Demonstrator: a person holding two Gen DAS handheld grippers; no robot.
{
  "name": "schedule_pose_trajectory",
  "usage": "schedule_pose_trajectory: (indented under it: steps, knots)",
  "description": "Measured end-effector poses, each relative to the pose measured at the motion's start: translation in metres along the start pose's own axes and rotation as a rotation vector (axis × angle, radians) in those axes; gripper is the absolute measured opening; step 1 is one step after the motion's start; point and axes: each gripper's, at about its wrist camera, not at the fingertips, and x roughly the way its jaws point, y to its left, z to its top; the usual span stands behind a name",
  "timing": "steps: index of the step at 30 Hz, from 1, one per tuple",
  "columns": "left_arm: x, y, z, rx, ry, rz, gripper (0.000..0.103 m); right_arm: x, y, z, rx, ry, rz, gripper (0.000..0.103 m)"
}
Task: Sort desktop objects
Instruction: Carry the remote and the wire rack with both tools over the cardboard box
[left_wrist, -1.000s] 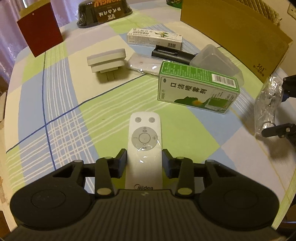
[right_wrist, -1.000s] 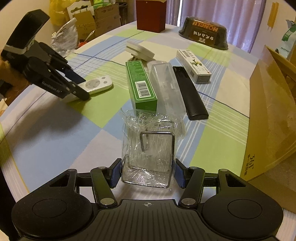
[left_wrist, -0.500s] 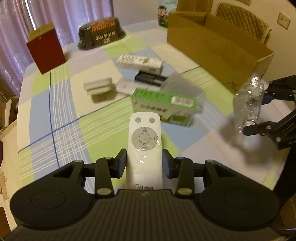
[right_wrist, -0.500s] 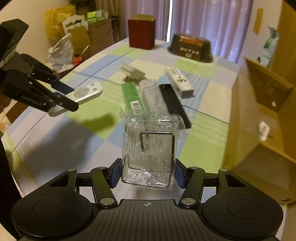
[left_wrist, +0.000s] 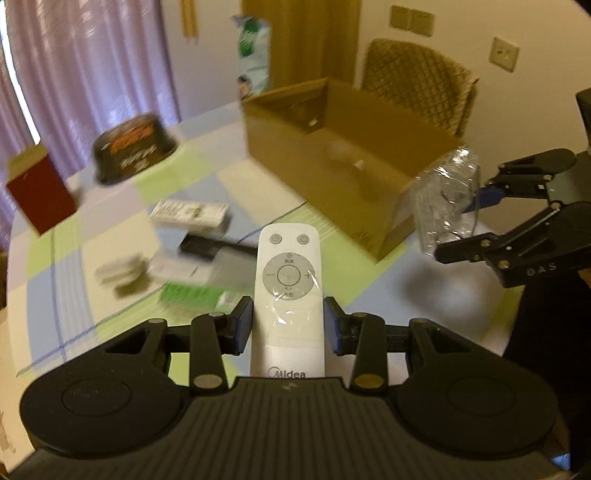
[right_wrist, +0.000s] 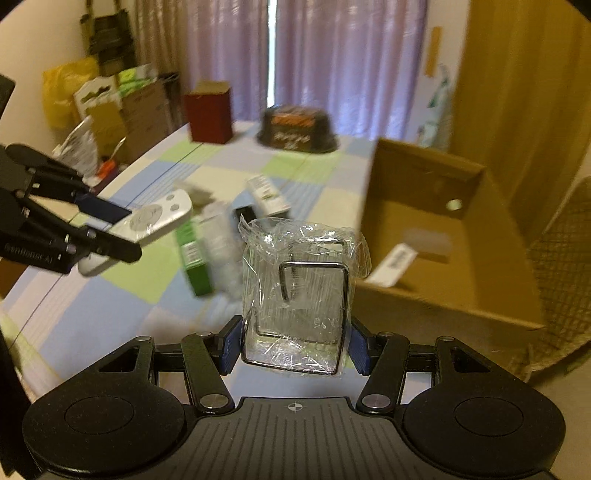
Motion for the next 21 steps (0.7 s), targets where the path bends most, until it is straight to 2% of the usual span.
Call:
schedule_pose_trajectory:
  steps: [11,21]
  knots:
    - [0.028,-0.072,0.082,0.092,-0.075,-0.078,0.035,-0.025,-0.080,0.023,0.112,-0.054,-0.101,0.057]
    - [0.075,-0.099,0.132,0.115,-0.077,-0.101,0.035,-0.009,-0.137,0.036,0.153,-0.046,-0.142,0.057]
